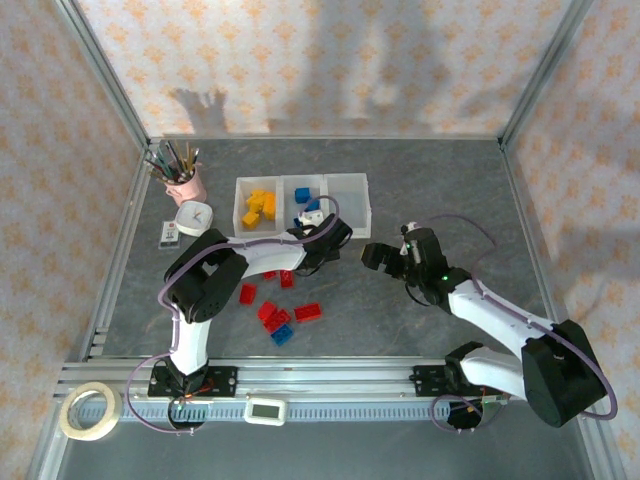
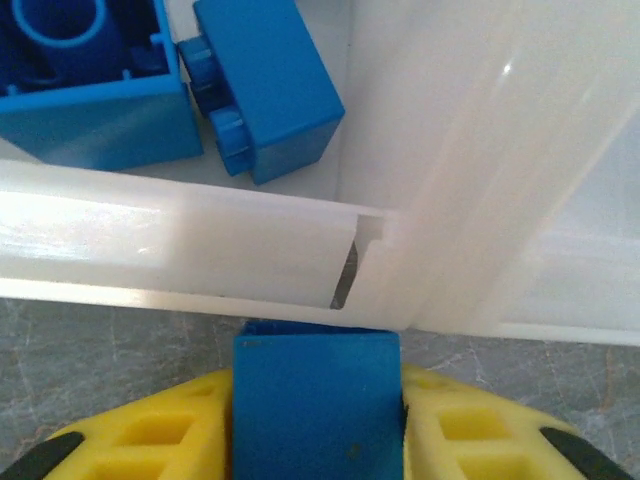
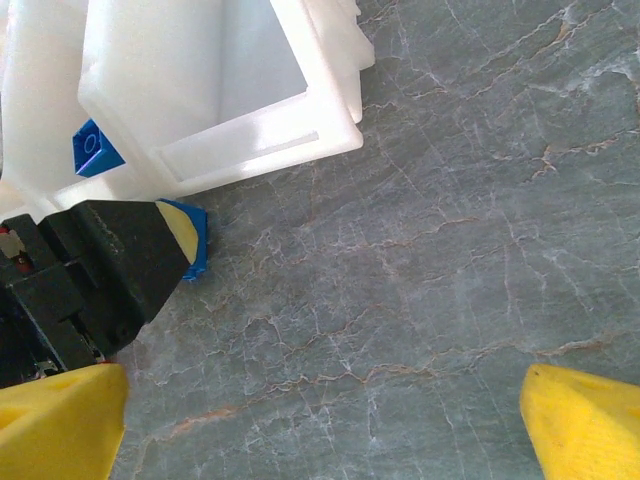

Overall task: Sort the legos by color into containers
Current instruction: Pick up the lego from the center of the table, then place the lego in the container.

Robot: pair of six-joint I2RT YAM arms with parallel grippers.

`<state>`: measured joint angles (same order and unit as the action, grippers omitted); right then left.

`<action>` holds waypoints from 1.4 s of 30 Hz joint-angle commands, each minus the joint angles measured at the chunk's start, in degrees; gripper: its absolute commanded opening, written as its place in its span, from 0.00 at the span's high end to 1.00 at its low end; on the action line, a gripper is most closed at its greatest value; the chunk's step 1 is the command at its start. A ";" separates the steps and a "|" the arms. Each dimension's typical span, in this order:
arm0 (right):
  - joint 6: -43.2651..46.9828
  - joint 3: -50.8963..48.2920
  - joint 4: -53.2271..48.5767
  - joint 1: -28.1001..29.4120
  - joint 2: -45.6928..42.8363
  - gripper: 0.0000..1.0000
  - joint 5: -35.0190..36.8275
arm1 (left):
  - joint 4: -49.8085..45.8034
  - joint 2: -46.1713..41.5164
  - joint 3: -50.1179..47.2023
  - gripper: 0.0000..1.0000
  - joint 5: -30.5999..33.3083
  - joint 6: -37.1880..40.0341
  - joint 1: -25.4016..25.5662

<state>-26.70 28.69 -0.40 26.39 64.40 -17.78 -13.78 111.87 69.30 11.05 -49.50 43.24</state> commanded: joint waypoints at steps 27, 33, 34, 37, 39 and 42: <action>2.07 4.49 -0.11 -0.46 -0.06 0.00 -2.00 | -4.88 -3.21 11.49 0.55 7.93 15.23 -11.65; 2.99 5.15 -1.24 -0.41 -0.59 0.00 -2.43 | -7.19 -2.19 13.95 0.36 6.21 17.32 -12.09; 3.27 5.30 -1.43 -0.39 -0.53 0.00 -2.73 | -7.27 -4.67 13.07 0.35 5.74 17.22 -12.13; 4.11 5.56 -1.94 -0.46 -0.30 0.00 -4.65 | -7.14 -9.22 9.34 0.34 2.47 17.36 -11.67; 4.52 5.58 -2.29 -0.37 -0.05 0.00 -5.95 | -7.84 -12.48 6.67 0.33 1.69 17.22 -10.81; 4.78 5.16 -2.75 -0.08 0.05 0.00 -7.05 | -9.89 -17.68 1.80 0.32 2.27 16.26 -8.67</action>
<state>-23.46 32.40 -1.91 26.41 64.40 -22.94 -20.23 98.39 74.15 13.93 -33.32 32.69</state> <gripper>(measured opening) 0.997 0.673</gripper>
